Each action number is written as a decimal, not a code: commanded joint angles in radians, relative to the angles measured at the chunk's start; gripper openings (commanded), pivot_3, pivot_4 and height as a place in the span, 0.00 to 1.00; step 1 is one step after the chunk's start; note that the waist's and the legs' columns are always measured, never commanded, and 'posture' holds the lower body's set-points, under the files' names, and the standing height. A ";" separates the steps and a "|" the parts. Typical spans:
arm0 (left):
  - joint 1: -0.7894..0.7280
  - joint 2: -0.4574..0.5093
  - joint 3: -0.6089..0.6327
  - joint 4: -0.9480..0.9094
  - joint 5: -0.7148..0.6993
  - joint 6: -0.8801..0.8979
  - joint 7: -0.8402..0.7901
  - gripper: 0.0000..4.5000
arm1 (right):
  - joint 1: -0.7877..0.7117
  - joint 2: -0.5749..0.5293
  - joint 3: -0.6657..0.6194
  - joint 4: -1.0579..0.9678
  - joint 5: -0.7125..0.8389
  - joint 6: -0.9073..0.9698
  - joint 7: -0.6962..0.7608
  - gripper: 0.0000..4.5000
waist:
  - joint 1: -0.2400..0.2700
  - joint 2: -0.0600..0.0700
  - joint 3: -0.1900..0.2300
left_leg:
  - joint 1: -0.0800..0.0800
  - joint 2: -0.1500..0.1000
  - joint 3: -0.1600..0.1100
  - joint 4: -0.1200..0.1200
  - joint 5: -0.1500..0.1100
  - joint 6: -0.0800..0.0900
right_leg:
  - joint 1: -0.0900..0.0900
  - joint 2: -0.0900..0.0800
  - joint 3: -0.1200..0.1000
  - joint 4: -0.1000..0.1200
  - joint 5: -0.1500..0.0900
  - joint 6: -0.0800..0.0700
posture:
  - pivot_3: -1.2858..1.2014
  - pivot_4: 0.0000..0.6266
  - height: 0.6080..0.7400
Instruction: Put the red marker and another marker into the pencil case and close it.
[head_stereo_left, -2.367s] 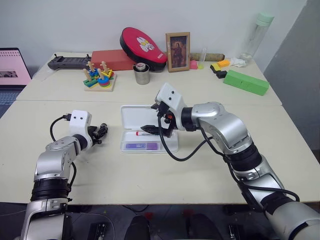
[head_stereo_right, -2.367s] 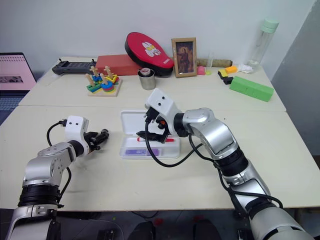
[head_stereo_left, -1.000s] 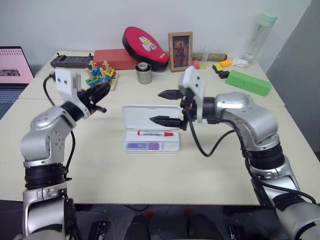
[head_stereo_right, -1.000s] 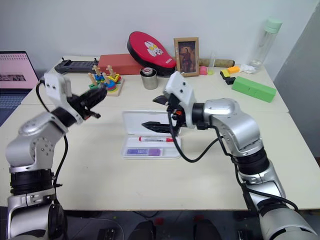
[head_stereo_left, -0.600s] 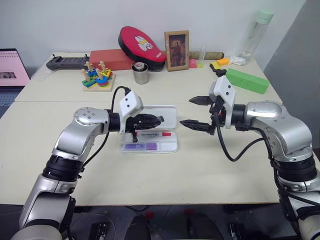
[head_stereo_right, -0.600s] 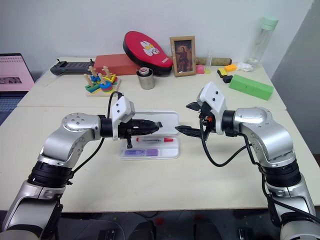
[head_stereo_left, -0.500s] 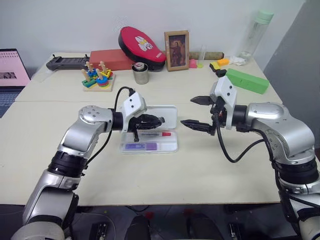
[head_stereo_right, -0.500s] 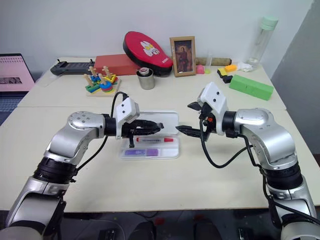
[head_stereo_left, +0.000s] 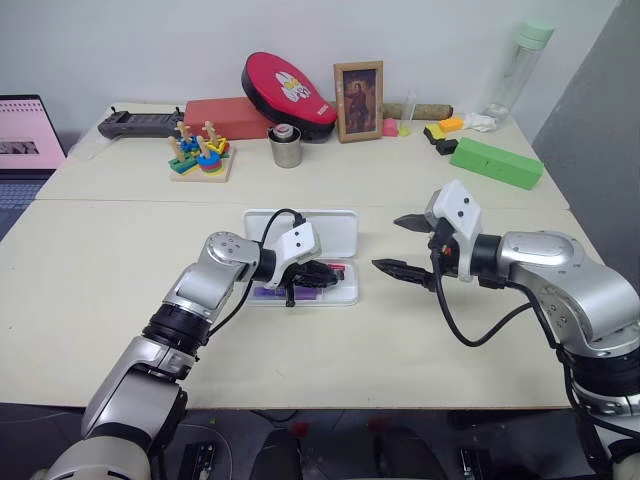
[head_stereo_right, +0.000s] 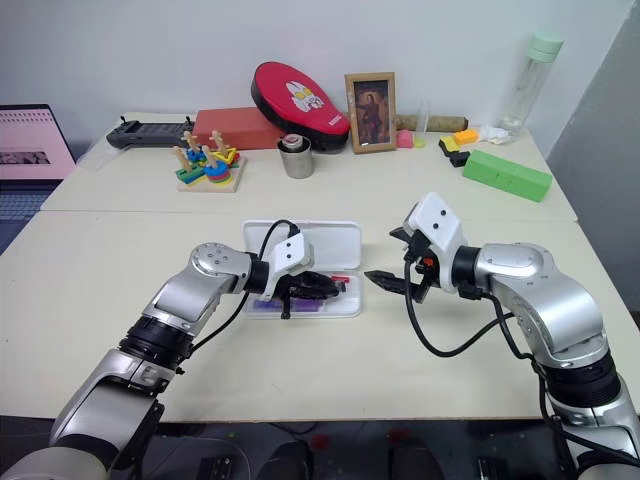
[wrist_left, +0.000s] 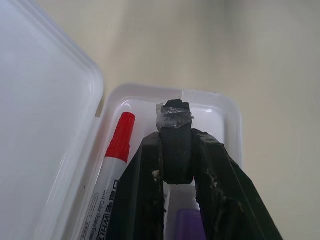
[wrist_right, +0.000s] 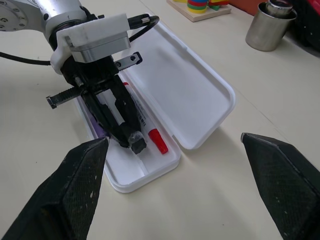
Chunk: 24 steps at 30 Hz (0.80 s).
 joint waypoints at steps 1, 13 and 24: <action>0.004 -0.003 -0.002 -0.041 0.012 0.011 -0.013 0.12 | 0.008 -0.015 -0.018 -0.045 0.020 -0.002 -0.002 1.00 | 0.000 0.000 0.000 | 0.000 0.000 0.000 0.000 0.000 0.000 | 0.000 0.000 0.000 0.000 0.000 0.000 | 0.52 0.24 1.00; 0.007 -0.033 -0.002 -0.091 0.013 0.055 -0.010 0.12 | 0.006 0.005 0.003 -0.037 0.020 -0.007 -0.026 1.00 | 0.000 0.000 0.000 | 0.000 0.000 0.000 0.000 0.000 0.000 | 0.000 0.000 0.000 0.000 0.000 0.000 | 0.52 0.24 1.00; 0.004 -0.035 -0.002 -0.090 0.027 0.063 -0.021 0.12 | 0.007 0.005 -0.001 -0.029 0.017 -0.008 -0.039 1.00 | 0.000 0.000 0.000 | 0.000 0.000 0.000 0.000 0.000 0.000 | 0.001 0.000 0.000 0.000 0.000 0.000 | 0.52 0.24 1.00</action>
